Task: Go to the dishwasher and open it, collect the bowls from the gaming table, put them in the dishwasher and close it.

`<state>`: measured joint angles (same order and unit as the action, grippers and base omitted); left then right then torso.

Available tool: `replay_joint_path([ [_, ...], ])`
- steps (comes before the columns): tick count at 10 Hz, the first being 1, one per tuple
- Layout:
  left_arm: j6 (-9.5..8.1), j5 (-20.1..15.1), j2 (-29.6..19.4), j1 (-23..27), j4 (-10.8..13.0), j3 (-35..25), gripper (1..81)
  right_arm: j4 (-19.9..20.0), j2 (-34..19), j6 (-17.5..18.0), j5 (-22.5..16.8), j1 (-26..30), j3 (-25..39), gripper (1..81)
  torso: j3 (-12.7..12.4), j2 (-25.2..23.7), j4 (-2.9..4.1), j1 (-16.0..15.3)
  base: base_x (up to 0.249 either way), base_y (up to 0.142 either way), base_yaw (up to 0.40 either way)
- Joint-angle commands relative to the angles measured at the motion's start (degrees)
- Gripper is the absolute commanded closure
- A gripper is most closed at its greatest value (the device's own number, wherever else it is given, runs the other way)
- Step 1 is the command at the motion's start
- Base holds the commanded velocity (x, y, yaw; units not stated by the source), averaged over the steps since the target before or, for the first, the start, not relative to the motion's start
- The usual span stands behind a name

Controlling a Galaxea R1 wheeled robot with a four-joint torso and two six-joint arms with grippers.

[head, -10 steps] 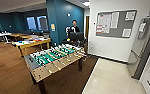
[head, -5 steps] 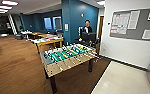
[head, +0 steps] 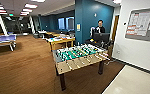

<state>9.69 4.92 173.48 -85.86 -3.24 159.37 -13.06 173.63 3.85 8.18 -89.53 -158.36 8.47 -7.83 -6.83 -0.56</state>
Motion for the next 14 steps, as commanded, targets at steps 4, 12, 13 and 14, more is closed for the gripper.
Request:
replay_joint_path([
  [4,0.50,-2.64,-0.50,2.93,0.25,0.24,1.0,0.31,0.43,-0.25,-2.64,2.64,0.16,1.0,0.00,-0.02,0.00,0.00,0.000,0.000,0.343],
  [12,0.50,-2.64,-0.59,2.84,0.25,0.24,1.0,0.31,0.43,-0.25,-2.73,2.64,0.08,1.0,0.00,-0.02,0.00,0.00,0.000,0.000,0.313],
  [13,0.50,-2.64,-0.50,2.76,0.25,0.24,1.0,0.31,0.43,-0.25,-2.73,2.63,0.08,1.0,0.00,-0.02,0.00,0.00,0.000,0.000,0.294],
  [14,0.50,-2.64,-0.42,2.76,0.25,0.24,1.0,0.31,0.43,-0.25,-2.73,2.55,0.08,1.0,0.00,-0.02,0.00,0.00,0.000,0.000,0.292],
])
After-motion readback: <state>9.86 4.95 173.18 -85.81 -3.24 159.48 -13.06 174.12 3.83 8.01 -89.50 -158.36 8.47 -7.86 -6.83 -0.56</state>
